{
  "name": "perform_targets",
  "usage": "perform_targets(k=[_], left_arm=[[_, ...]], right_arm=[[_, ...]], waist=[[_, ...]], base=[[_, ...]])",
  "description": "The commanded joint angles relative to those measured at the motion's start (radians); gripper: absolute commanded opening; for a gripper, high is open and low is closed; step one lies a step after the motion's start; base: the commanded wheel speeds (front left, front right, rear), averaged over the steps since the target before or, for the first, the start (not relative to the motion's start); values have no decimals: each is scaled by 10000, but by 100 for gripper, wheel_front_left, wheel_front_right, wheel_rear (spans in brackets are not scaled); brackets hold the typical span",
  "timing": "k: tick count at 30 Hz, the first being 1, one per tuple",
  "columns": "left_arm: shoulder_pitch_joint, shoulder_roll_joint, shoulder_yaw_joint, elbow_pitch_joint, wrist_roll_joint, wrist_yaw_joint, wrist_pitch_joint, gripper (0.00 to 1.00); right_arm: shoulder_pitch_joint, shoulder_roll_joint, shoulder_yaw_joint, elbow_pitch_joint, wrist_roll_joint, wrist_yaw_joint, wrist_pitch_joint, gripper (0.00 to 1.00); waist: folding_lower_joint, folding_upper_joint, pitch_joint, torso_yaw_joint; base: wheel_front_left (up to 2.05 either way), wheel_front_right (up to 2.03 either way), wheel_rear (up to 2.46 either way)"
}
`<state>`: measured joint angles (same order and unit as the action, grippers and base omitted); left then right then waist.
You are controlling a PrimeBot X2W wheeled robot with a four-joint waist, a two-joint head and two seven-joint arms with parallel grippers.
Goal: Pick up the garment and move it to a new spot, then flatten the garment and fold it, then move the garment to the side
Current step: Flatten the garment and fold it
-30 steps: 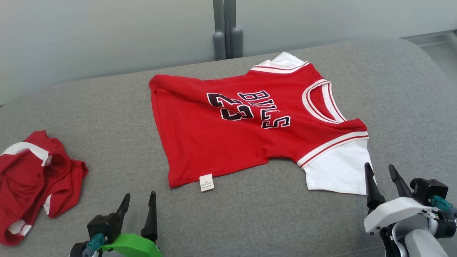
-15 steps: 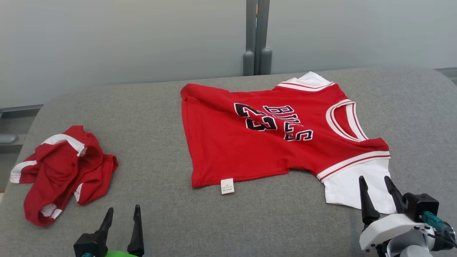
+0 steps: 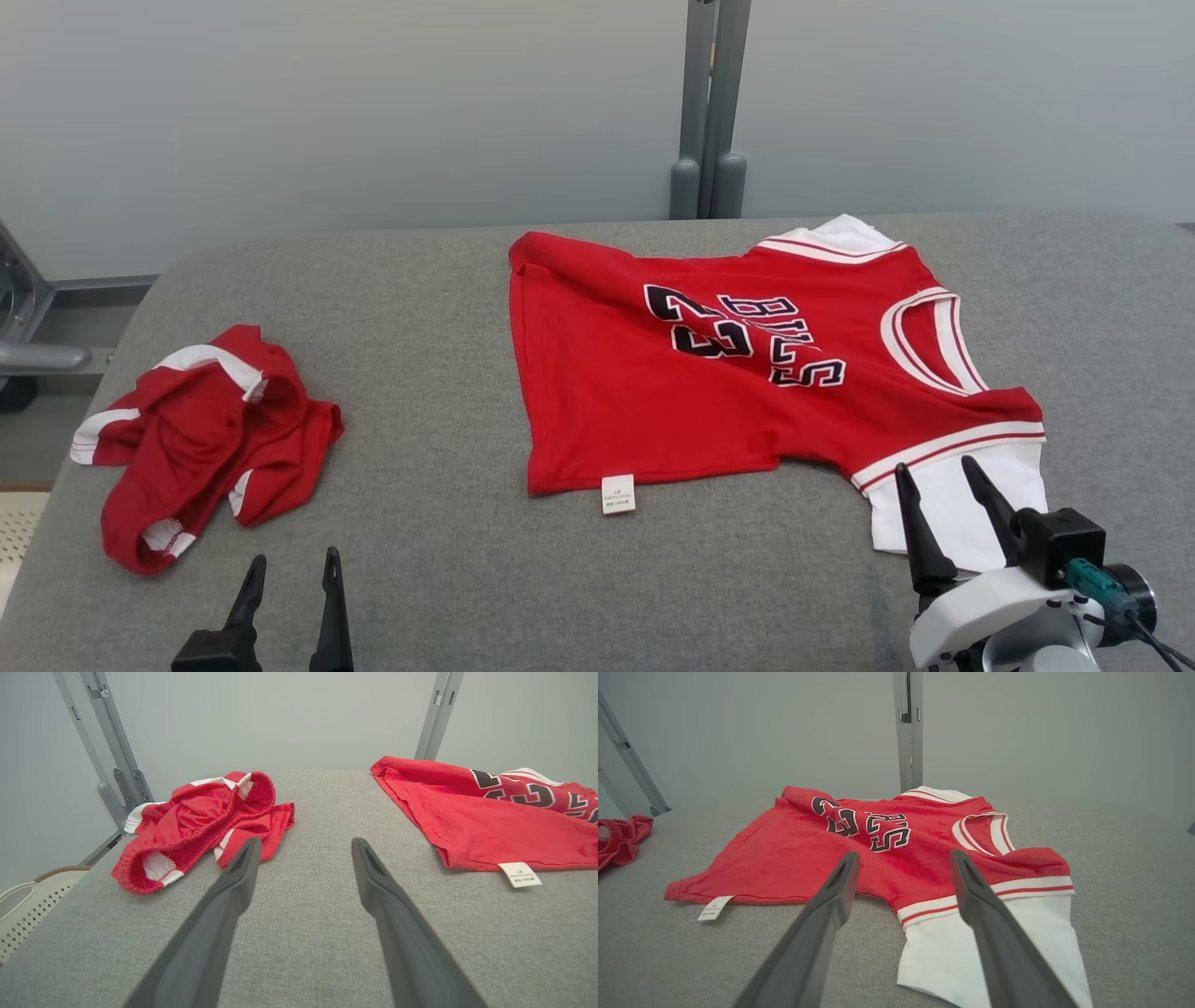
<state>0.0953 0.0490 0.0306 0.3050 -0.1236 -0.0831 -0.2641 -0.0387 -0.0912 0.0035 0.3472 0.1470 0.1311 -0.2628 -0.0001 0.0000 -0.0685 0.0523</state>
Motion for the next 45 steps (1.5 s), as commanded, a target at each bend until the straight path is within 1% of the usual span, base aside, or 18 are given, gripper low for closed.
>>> perform_targets(k=[1, 7, 12, 26, 31, 35, 40, 45], left_arm=[[152, 31, 10, -96, 115, 26, -3, 100], [58, 30, -196, -182, 225, 0, -3, 100], [-101, 30, -270, -117, 206, -30, -1, 100], [-307, 32, -596, 43, 32, 55, -3, 100], [-345, 30, -764, 144, -293, 41, -2, 100], [-547, 30, -980, 243, -412, 1, -2, 100], [-1333, 30, -1657, 393, -536, -69, -2, 100], [-2047, 32, -2172, 582, -676, -135, -1, 100]], right_arm=[[167, -81, 156, -140, -92, -8, -24, 100], [250, -174, 534, -370, -164, -8, -24, 100], [210, -167, 620, -456, -186, -8, -24, 100], [264, -51, 430, -399, -161, -8, -24, 100], [236, -23, 206, -227, -82, -8, -24, 100], [100, -49, 13, -51, -143, -8, -24, 100], [-235, -84, -384, 255, -125, -8, -24, 100], [-513, -105, -781, 440, -50, -8, -24, 100]], waist=[[1, 0, -15, 12], [1, 0, -27, -5], [1, 0, 12, -80], [1, 0, 100, -225], [1, 0, 304, -240], [1, 0, 578, -327], [1, 0, 1537, -590], [1, 0, 2216, -802]], base=[[0, 0, 0], [0, 0, 0], [0, 0, 0], [0, 0, 0], [0, 0, 0], [0, 0, 0], [0, 0, 0], [0, 0, 0]])
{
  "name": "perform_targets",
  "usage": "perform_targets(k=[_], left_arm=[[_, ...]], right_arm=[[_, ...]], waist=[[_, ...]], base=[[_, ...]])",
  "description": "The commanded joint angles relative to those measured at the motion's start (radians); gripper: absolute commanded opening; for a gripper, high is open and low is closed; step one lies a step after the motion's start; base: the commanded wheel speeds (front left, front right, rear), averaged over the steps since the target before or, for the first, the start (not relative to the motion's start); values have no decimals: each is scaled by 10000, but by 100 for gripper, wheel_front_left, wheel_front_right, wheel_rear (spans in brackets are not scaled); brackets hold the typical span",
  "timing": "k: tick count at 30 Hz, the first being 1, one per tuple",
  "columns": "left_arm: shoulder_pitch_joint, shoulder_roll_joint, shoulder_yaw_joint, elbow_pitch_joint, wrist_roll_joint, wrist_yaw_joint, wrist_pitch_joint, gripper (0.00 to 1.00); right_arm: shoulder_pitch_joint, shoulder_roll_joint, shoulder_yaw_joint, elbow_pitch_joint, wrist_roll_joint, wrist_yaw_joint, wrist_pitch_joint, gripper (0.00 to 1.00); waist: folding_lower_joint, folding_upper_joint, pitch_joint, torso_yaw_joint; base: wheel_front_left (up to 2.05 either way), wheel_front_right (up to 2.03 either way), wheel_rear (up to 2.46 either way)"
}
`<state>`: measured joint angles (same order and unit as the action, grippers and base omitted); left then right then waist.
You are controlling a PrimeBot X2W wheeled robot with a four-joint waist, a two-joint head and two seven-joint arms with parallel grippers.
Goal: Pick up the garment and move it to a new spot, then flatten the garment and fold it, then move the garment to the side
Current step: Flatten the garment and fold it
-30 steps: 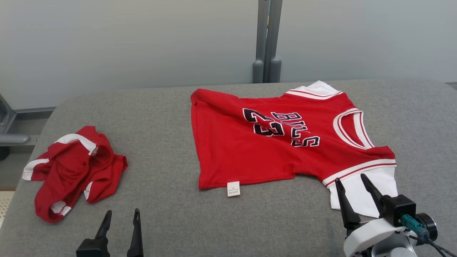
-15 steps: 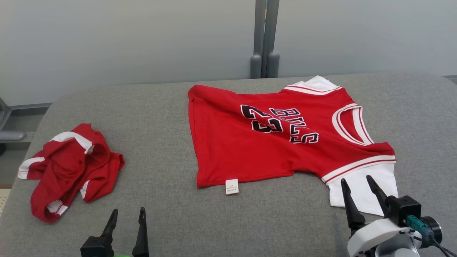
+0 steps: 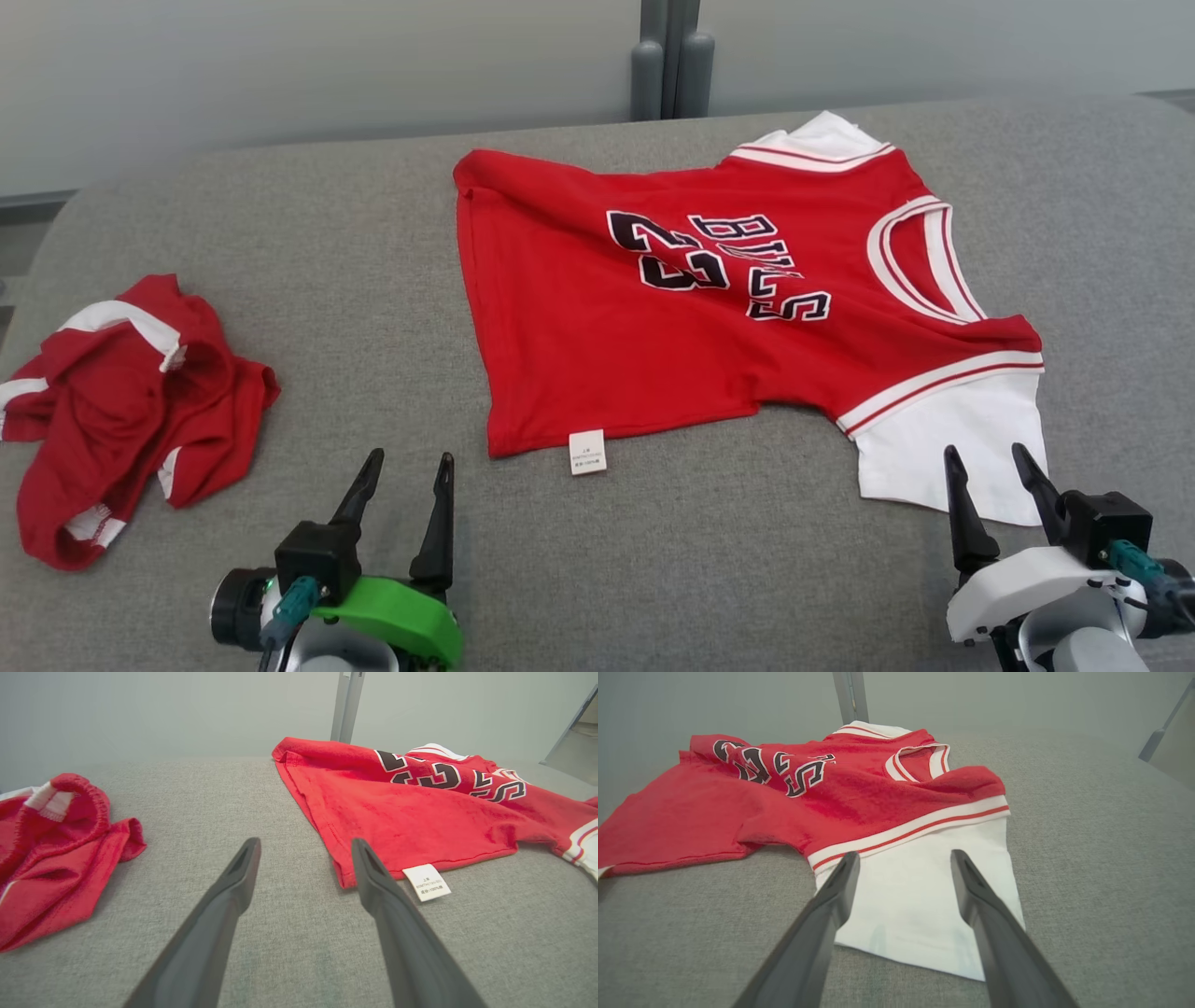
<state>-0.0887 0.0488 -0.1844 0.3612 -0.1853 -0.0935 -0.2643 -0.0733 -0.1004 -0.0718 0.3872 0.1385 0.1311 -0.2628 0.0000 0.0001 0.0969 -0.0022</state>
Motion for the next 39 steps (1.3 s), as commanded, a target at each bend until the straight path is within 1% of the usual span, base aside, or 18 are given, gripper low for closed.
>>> perform_targets(k=[1, 5, 10, 15, 19, 23, 28, 29, 30, 31, 34, 39], left_arm=[[-330, 34, -109, 75, -88, -46, 1, 100], [-672, 34, -379, 211, -101, -59, 1, 100], [-843, 34, -476, 279, -11, -66, 1, 100], [-952, 34, -521, 335, 77, -90, 1, 100], [-952, 35, -504, 408, 184, -126, 1, 100], [-991, 34, -426, 406, 324, -182, 1, 100], [-1001, 34, -313, 366, 449, -205, 1, 100], [-999, 34, -300, 354, 472, -212, 1, 100], [-999, 34, -289, 345, 467, -219, 0, 100], [-999, 34, -268, 338, 465, -226, 1, 100], [-1014, 34, -239, 312, 487, -247, 1, 100], [-1101, 34, -162, 340, 312, -242, 1, 100]], right_arm=[[-206, -13, -101, 83, 45, -8, -25, 100], [-318, 52, -419, 324, 194, -8, -24, 100], [-380, 107, -738, 509, 221, -8, -24, 100], [-409, 232, -1250, 760, 369, -8, -24, 100], [-634, 358, -1698, 1060, 785, -8, -25, 100], [-810, 390, -1798, 1331, 925, -8, -24, 100], [-1046, 437, -1658, 1861, 1031, -8, -22, 100], [-1059, 444, -1613, 1977, 1016, -6, -4, 65], [-1095, 451, -1593, 2060, 1017, -6, 1, 22], [-1117, 457, -1593, 2112, 1004, -6, 1, 0], [-1081, 459, -1591, 2204, 1034, -8, 2, 0], [-931, 223, -1782, 2005, 1041, -14, -2, 0]], waist=[[0, -1, 662, -300], [0, -1, 967, -472], [0, -1, 1179, -572], [0, -1, 1323, -590], [0, -1, 1368, -535], [0, -1, 1475, -435], [0, -1, 1595, -344], [0, -1, 1611, -332], [0, -1, 1624, -325], [0, -1, 1632, -326], [0, -1, 1654, -367], [0, -1, 1649, -558]], base=[[0, 0, 0], [0, 0, 0], [0, 0, 0], [0, 0, 0], [0, 0, 0], [0, 0, 0], [0, 0, 0], [0, 0, 0], [0, 0, 0], [0, 0, 0], [0, 0, 0], [0, 0, 0]])
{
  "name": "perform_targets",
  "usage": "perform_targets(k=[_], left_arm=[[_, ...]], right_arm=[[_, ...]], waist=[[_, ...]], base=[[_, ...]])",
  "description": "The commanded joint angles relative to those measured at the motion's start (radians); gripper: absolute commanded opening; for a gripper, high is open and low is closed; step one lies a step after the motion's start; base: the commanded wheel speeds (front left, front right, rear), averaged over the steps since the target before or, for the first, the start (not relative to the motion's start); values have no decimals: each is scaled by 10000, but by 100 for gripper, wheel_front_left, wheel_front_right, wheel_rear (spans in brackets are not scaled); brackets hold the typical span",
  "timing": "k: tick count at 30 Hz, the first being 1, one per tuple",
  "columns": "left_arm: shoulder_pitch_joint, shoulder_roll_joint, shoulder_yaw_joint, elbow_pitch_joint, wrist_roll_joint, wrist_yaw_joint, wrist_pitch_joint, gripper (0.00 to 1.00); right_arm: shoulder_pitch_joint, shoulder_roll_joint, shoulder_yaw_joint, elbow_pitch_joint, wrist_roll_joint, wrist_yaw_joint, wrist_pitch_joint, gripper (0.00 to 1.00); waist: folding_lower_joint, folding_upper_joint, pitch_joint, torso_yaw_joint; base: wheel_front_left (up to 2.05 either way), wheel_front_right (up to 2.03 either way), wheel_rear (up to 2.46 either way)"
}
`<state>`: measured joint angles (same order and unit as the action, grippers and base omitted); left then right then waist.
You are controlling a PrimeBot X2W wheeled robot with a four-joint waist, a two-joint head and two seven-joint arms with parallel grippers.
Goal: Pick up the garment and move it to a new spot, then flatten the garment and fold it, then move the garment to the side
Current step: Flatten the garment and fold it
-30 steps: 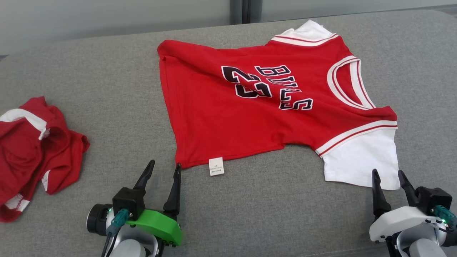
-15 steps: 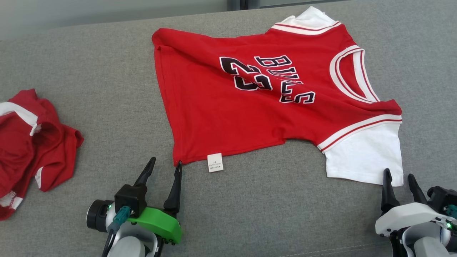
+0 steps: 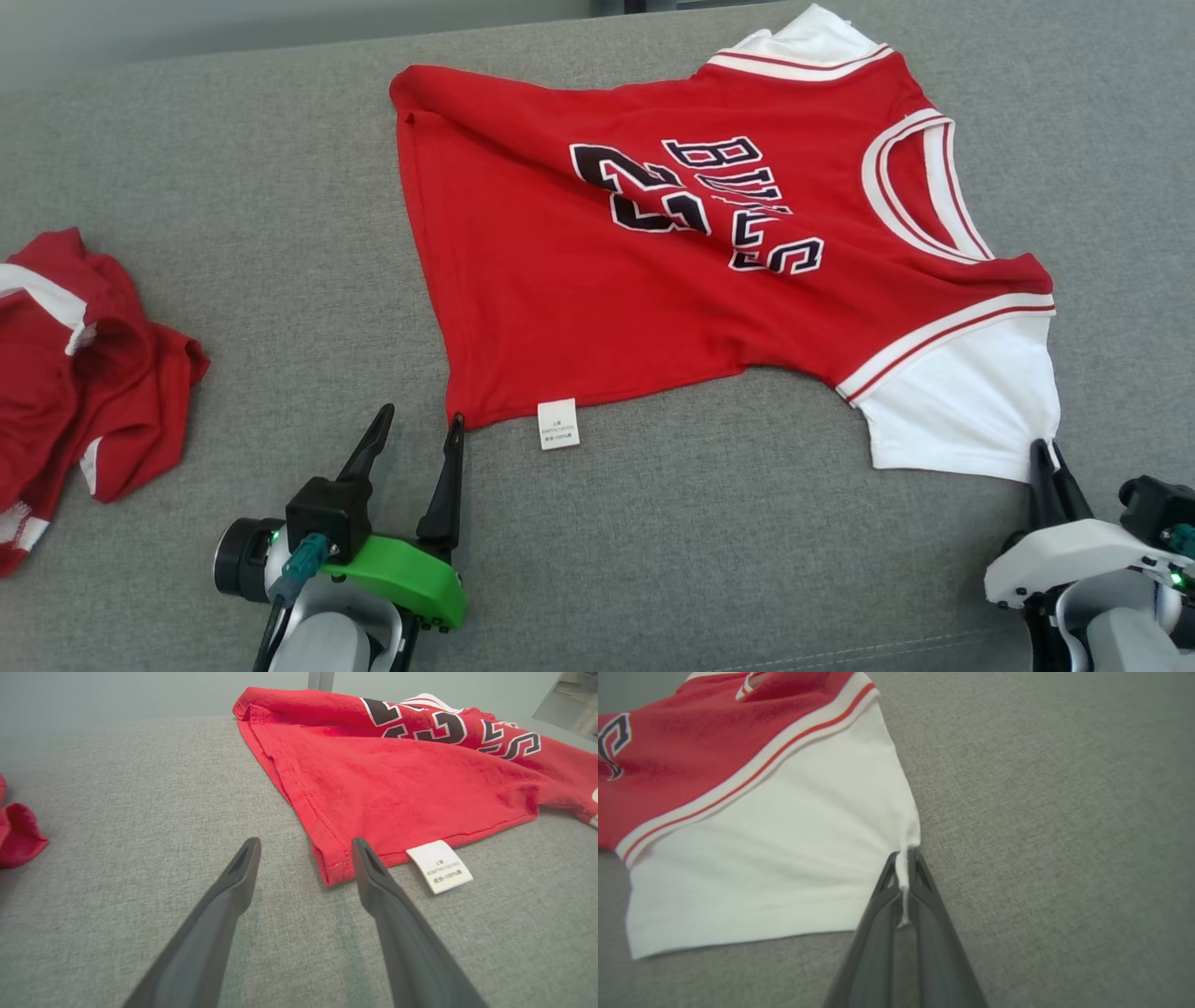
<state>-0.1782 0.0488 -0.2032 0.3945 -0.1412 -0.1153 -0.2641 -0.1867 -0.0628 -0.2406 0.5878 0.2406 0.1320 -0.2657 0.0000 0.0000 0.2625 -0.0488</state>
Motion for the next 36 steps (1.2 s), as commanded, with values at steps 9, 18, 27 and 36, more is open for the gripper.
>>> perform_targets(k=[9, 18, 27, 36], left_arm=[[-417, 34, -66, 469, -839, -62, -1, 100], [-575, 35, -432, 1016, -1655, -158, -2, 100], [-746, 35, -1009, 1171, -2069, -161, 0, 22], [-376, 140, -982, 1110, -1894, -164, 0, 0]], right_arm=[[594, -380, -253, -454, -61, -24, 17, 0], [532, -402, -214, -623, -126, -24, 17, 0], [372, -367, -83, -819, -96, -24, 18, 0], [377, -337, 40, -1205, 69, -22, 16, 0]], waist=[[0, 0, 92, -542], [0, 0, 180, -818], [0, 0, 193, -842], [0, 0, -498, -750]], base=[[0, 0, 0], [0, 0, 0], [0, 0, 0], [0, 0, 0]])
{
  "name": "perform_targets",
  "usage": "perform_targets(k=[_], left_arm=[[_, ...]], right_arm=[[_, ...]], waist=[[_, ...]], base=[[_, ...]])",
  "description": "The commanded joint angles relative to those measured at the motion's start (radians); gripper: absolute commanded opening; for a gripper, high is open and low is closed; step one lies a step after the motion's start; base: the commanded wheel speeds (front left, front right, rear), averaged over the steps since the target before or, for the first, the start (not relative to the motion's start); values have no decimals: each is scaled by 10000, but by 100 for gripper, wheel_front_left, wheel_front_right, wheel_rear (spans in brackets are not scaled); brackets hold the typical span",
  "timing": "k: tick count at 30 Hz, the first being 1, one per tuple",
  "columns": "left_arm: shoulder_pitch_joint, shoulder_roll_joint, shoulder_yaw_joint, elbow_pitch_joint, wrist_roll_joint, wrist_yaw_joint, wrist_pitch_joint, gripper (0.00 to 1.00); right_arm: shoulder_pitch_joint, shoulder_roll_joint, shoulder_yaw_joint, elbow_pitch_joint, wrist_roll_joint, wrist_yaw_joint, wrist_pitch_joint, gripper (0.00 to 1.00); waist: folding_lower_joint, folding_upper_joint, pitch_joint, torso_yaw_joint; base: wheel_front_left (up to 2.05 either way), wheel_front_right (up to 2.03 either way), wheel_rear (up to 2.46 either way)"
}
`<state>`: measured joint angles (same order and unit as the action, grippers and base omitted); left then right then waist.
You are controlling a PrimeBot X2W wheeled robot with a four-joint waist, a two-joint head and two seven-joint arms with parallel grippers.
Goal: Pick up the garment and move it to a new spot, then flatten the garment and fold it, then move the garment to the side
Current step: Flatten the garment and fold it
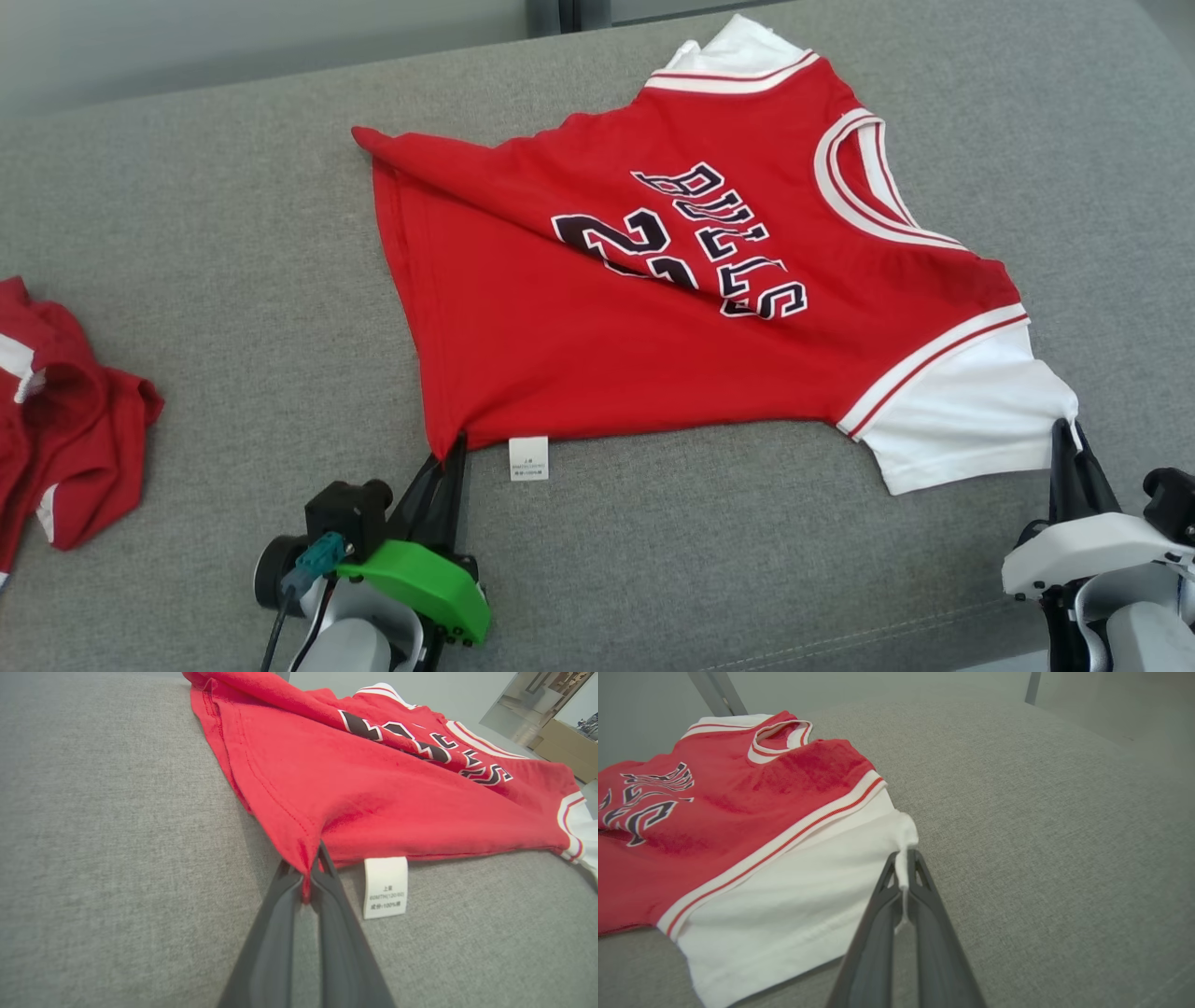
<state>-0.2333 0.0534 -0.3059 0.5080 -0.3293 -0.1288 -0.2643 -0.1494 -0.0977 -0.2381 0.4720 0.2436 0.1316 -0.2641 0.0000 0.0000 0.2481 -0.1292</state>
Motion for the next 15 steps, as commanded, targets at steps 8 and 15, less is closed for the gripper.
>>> perform_targets(k=[8, 15], left_arm=[[1280, 278, 474, -64, 25, -14, 2, 0], [2004, 265, 638, -261, 60, -9, 0, 0]], right_arm=[[624, 104, 360, -106, 82, -18, 1, 0], [1157, 136, 416, -237, 116, -18, 1, 0]], waist=[[0, 0, -2059, 265], [0, 0, -2769, 504]], base=[[0, 0, 0], [0, 0, 0]])
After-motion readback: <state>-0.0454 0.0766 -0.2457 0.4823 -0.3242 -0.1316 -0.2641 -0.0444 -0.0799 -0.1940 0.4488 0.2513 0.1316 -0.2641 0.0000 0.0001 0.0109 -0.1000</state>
